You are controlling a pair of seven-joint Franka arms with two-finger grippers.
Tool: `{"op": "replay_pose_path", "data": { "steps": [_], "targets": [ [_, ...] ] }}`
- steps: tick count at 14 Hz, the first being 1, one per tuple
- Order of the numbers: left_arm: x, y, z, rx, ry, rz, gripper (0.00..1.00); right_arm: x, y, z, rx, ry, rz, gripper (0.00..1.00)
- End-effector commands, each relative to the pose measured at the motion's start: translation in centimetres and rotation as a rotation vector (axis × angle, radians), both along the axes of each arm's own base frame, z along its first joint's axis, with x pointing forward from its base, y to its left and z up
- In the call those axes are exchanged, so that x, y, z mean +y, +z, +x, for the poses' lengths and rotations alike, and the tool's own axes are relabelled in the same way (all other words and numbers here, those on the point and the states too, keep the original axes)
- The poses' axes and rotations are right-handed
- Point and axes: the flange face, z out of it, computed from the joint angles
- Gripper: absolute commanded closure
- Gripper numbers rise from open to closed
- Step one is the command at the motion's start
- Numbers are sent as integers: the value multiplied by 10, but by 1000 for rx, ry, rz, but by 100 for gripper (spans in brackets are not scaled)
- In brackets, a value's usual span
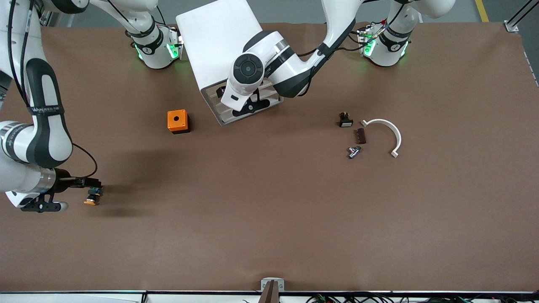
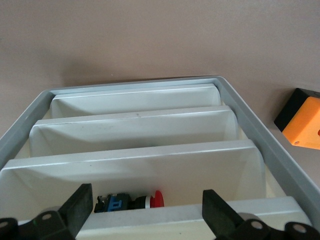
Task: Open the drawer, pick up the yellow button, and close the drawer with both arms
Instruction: 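Lower the yellow button onto the table with the right gripper, then push the drawer shut with the left gripper while the right gripper withdraws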
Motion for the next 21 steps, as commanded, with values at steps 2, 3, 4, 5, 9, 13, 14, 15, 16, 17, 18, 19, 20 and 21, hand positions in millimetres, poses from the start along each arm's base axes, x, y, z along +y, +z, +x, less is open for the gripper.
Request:
{"op": "replay_pose_path", "data": {
  "steps": [2,3,4,5,9,13,14,15,16,17,18,19,20,21],
  "targets": [
    [-1,13,3,19,34,-32,0,44,74,-7,55,-22,-14,0],
    [5,14,13,16,51,-34,0,52,96,-8,73,-18,-21,0],
    [12,18,24,11,69,-38,0,55,124,-12,87,-23,-36,0],
    [23,28,38,2,93,-49,0,59,149,-18,89,-25,-37,0],
    [68,54,91,-36,185,-68,0,82,229,-43,-5,1,-37,0],
    [113,70,136,-59,271,-77,0,76,232,-52,24,-52,-47,0],
    [122,72,144,-60,288,-78,0,77,233,-53,28,-48,-46,0],
    [132,73,154,-64,307,-77,0,80,236,-55,33,-44,-44,0],
    [142,74,162,-65,326,-78,0,83,237,-55,31,-38,-45,0],
    [153,80,171,-72,348,-82,0,83,237,-54,28,-39,-44,0],
    [168,84,182,-79,371,-86,0,83,240,-53,18,-36,-47,0],
    [182,87,192,-83,391,-88,0,87,245,-52,10,-31,-50,0],
    [195,93,201,-96,409,-92,0,89,254,-51,-8,-33,-56,0],
    [206,96,207,-102,424,-91,0,86,269,-50,-39,-38,-55,0]
  ]
}}
